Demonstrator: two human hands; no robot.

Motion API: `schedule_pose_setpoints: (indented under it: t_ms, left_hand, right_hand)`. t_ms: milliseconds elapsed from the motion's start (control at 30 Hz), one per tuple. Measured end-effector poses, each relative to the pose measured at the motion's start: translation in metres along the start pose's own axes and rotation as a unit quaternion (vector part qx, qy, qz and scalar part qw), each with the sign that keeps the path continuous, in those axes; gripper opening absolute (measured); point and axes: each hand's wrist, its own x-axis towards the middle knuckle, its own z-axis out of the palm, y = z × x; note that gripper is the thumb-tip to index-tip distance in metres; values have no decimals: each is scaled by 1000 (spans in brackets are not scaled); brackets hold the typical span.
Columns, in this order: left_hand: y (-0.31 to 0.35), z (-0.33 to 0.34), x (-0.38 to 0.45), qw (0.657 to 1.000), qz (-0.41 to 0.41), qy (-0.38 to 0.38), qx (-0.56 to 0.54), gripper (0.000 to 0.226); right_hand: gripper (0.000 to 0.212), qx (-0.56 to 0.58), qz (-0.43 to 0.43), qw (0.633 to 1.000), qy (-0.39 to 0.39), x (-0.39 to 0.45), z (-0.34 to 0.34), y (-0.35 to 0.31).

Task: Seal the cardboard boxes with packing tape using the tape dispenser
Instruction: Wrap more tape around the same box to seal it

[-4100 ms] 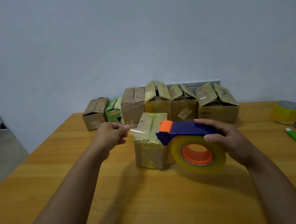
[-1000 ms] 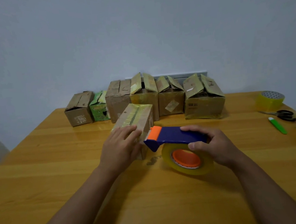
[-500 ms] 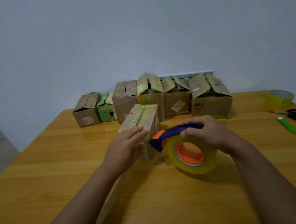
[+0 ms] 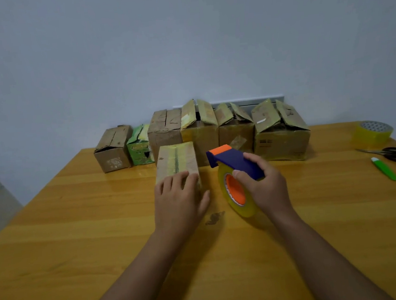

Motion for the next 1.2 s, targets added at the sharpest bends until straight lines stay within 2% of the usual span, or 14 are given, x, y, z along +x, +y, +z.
schedule_pose_setpoints:
  t_ms: [167,300,633,733,833,967,1100,1200]
  left_hand:
    - [20,-1,9,996,-81,14,29,50]
    - [26,6,15,993,-112,15,37,28]
    - [25,2,11,995,-91,8,31,21]
    - [20,-1,9,997,-70,11,2,25]
    - [11,-4,5,998,-52,0,-20,39]
    - [12,-11,5,996,-74,-18,-55,49]
    - [14,-17,16,988,-122,-26,-92,33]
    - [13,-18,21,986,-130,-44,-91,31]
  right_hand:
    - [53,-7,-38,999,16,-13,17,9]
    - [50,-3,-60,998,27,-19,18,13]
    - [53,-1,-116,992,48,-26,19,27]
    - [51,14,-119,991,53,-28,18,26]
    - [50,18,-125,991,49,-29,20,26]
    - [49,22,-128,991,45,-30,22,25]
    - [50,23,-124,991,42,-29,21,26]
    - [48,22,-123,991,40,-29,20,26]
